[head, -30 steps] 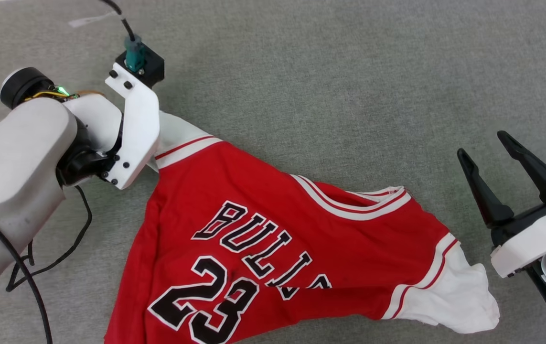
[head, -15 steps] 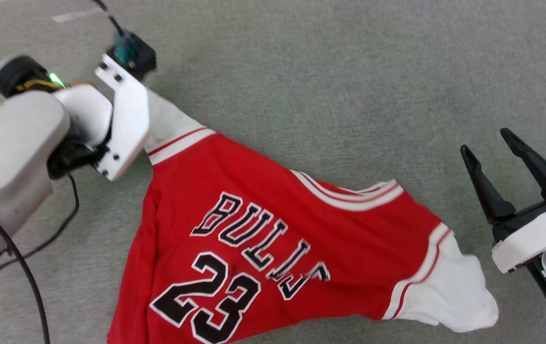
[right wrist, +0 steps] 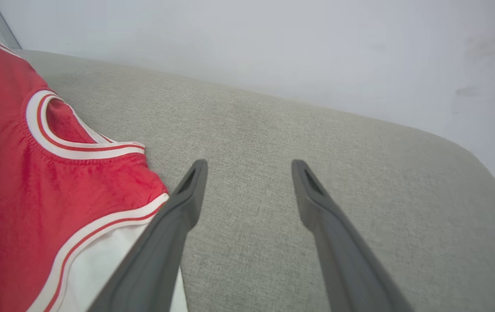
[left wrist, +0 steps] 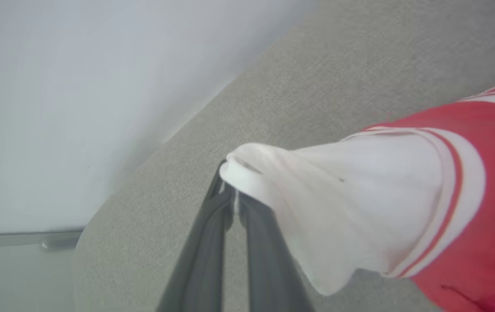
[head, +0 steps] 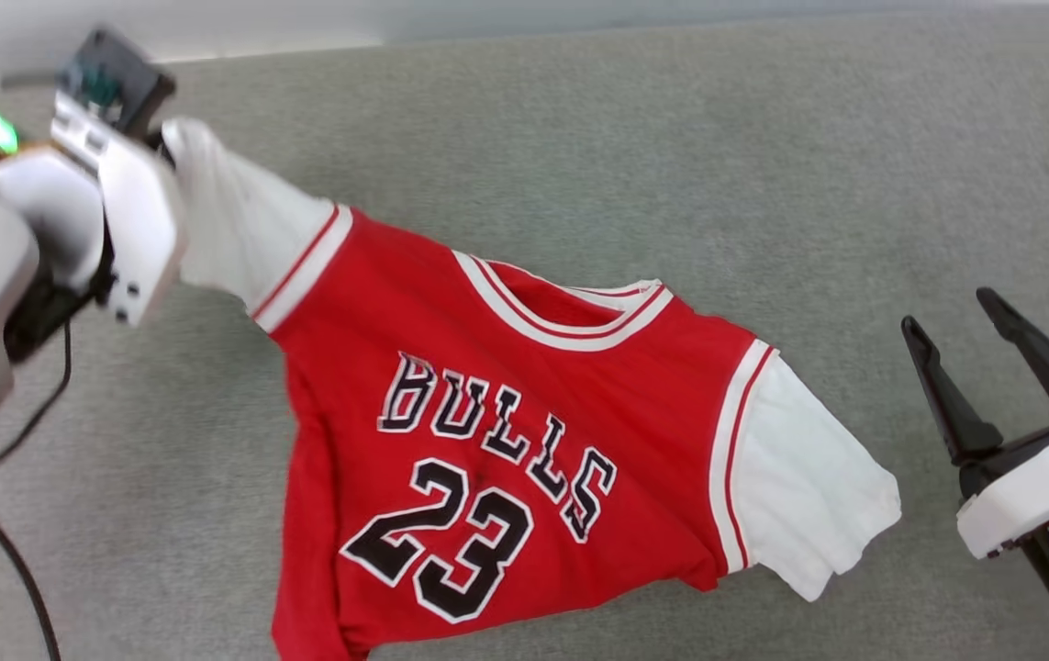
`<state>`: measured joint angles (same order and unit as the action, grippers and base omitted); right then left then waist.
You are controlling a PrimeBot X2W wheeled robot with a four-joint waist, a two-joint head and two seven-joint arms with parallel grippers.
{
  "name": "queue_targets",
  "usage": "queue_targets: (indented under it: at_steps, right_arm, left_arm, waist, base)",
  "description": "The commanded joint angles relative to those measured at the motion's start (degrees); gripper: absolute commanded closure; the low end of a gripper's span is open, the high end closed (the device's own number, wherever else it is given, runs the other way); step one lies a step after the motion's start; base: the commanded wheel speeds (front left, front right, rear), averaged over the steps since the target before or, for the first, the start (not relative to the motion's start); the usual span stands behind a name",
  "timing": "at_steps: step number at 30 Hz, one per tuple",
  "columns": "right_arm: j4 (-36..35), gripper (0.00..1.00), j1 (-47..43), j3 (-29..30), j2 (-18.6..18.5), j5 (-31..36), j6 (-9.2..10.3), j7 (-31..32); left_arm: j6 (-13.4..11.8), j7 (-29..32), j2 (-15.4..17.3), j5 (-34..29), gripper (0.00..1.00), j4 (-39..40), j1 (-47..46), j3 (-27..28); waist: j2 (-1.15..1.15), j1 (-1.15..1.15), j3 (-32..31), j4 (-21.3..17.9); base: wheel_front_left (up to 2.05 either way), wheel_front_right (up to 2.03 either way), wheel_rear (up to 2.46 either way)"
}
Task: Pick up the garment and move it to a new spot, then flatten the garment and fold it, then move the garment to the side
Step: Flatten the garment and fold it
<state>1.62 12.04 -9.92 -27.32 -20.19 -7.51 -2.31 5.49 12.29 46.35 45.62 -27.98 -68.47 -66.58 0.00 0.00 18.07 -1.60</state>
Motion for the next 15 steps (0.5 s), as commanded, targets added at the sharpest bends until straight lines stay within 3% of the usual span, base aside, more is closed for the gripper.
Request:
queue_targets:
  at_steps: [1, 8, 15]
  right_arm:
    - [-0.2, 0.0, -0.7, 0.1, 0.5, -0.1, 0.04, -0.2]
    - [-0.6, 0.0, -1.5, -0.6, 1.3, 0.2, 0.04, 0.1]
    - [-0.2, 0.0, -2.5, -0.4, 1.0, -0.3, 0.04, 0.5]
  left_arm:
    - [-0.9, -1.7, 0.4, 0.6, 1.0, -0.4, 2.3, 0.2]
    - [-2.0, -5.6, 0.6, 4.7, 1.0, -4.8, 13.5, -1.1]
    - [-1.1, -4.2, -0.7, 10.3, 1.0, -8.4, 21.4, -1.7]
  waist:
    - [0.0, 0.0, -1.0, 1.2]
    - [0.0, 0.0, -1.3, 1.6]
    - [0.0, 0.0, -2.0, 1.4]
  base:
    - [0.0, 0.0, 0.0]
    - [0.0, 0.0, 0.0]
    - [0.0, 0.0, 0.0]
